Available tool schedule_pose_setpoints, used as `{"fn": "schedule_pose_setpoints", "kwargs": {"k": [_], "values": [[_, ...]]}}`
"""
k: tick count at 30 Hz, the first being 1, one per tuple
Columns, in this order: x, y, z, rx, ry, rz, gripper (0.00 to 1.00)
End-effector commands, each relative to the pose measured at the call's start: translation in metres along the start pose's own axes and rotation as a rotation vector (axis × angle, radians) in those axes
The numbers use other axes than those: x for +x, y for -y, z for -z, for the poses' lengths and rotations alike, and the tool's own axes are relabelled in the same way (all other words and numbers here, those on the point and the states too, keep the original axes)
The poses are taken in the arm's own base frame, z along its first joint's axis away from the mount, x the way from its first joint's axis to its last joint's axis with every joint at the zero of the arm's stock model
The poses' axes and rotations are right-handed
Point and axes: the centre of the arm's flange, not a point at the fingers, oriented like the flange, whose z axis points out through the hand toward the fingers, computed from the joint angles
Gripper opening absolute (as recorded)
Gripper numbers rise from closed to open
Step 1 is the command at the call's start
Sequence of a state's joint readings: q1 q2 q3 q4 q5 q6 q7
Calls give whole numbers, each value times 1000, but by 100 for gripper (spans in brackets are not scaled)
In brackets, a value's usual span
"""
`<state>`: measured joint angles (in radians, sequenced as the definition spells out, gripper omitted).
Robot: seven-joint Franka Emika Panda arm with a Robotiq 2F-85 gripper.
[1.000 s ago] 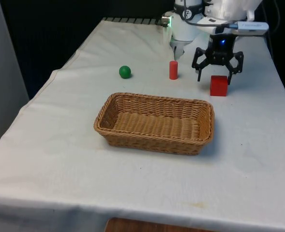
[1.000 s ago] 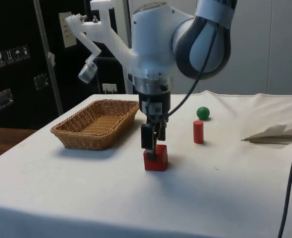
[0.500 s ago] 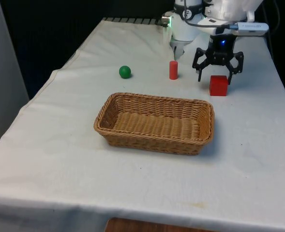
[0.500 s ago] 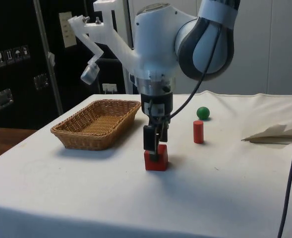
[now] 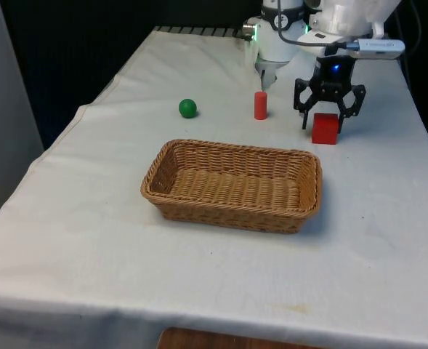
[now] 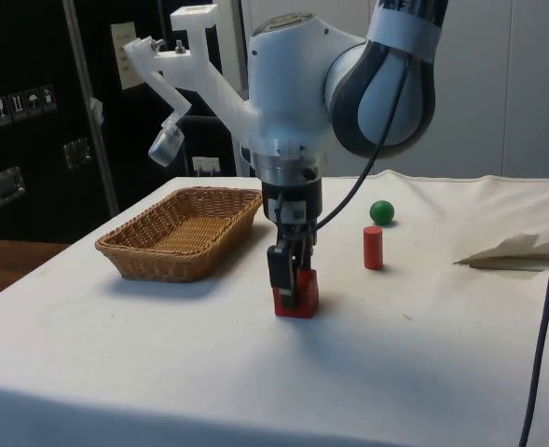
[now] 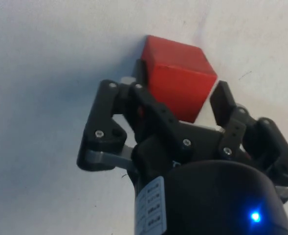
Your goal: Pick up the object to the left of the cylinder and place it into the basket.
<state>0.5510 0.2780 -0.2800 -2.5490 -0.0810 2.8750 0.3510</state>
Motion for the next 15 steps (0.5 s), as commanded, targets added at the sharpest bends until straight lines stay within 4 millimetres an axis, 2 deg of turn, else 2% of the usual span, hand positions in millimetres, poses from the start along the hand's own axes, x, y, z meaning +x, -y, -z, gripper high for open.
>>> {"fn": "schedule_pose_setpoints", "kwargs": {"k": [1,2,3,5,6,15], "values": [[-1,1,0,9,-5,-4,44],[0,0,0,0,0,0,36],[-1,1,0,9,-5,-4,36],[-1,1,0,9,-5,-5,17],[-1,1,0,9,-4,-5,12],[2,0,4,7,-4,-3,12]]}}
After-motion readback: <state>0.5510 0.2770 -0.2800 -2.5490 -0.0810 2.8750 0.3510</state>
